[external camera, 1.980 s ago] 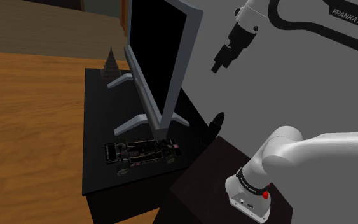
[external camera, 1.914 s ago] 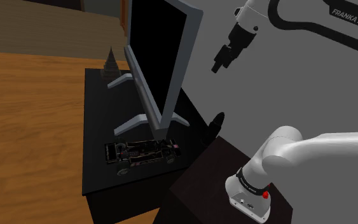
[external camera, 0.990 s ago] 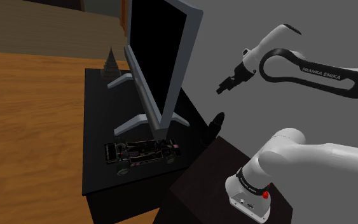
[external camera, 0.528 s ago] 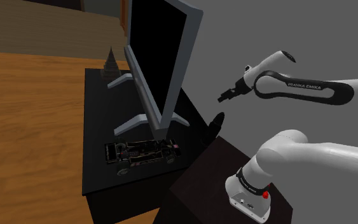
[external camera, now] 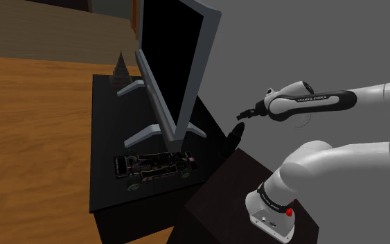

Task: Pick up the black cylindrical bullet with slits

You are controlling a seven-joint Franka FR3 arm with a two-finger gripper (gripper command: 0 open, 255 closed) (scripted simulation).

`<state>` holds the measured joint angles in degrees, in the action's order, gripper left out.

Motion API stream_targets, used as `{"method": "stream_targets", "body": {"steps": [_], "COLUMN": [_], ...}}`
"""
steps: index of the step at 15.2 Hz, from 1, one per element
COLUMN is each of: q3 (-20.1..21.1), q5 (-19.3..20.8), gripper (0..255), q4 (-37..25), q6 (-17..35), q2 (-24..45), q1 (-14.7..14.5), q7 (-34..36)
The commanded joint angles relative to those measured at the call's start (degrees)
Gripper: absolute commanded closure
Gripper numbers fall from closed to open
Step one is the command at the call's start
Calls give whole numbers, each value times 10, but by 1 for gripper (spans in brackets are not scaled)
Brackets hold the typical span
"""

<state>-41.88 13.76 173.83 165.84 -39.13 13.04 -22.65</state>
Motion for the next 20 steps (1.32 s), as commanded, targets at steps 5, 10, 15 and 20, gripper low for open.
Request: {"method": "stream_targets", "body": {"steps": [5,10,15,20], "q3": [-203,-324,-308,-384], "q5": [-37,-54,-56,-73], "gripper": [0,0,255,255], "q4": [-11,-11,-17,-15], "q6": [146,210,212,260], "q2": [93,123,131,154], "q1": [-153,-272,-285,-377], "q7": [-89,-121,-95,-104]}}
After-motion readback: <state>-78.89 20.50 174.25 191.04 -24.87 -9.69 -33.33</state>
